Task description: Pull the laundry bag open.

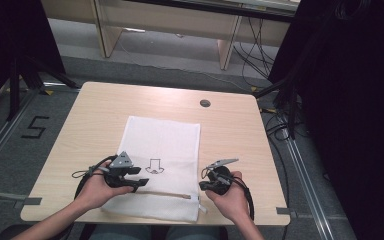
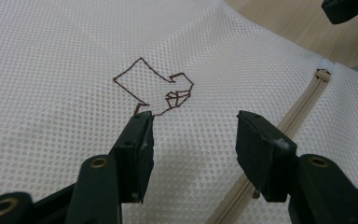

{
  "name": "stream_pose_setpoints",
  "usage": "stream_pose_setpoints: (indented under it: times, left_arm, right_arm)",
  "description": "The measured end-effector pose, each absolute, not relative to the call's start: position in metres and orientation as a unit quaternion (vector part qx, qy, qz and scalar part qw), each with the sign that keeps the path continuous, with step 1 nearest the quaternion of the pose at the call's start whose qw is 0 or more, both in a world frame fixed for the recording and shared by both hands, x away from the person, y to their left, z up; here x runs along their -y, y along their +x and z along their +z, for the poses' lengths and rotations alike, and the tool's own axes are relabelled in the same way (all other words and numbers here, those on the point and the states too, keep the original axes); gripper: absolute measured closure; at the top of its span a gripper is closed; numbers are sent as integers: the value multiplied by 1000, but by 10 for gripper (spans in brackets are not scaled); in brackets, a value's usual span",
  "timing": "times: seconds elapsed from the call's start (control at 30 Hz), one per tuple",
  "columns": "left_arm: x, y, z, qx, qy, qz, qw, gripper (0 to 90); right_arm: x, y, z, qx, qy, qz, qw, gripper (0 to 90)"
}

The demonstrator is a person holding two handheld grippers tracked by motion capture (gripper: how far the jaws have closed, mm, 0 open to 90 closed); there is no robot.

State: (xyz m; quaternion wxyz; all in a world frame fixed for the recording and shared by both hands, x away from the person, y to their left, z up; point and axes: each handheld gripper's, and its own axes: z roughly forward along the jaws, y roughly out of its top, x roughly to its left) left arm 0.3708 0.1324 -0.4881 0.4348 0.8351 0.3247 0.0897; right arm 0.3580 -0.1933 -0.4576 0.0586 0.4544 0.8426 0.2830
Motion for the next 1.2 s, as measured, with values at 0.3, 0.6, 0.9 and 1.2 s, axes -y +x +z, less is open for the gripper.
stream_pose_setpoints:
  times: [0.3,0.6,0.9,1.2]
  left_arm:
    - [-127,374,-485,-314,841,89,431,484]
    - [-110,373,-486,-305,839,68,445,490]
    - [-90,370,-486,-272,854,63,440,511]
    - [-73,367,-488,-240,863,51,442,559]
  right_arm:
    - [189,356,-462,-838,477,261,29,900]
    - [181,353,-468,-845,472,253,14,900]
    - [175,354,-475,-857,456,240,10,900]
    - [170,353,-483,-867,445,222,4,900]
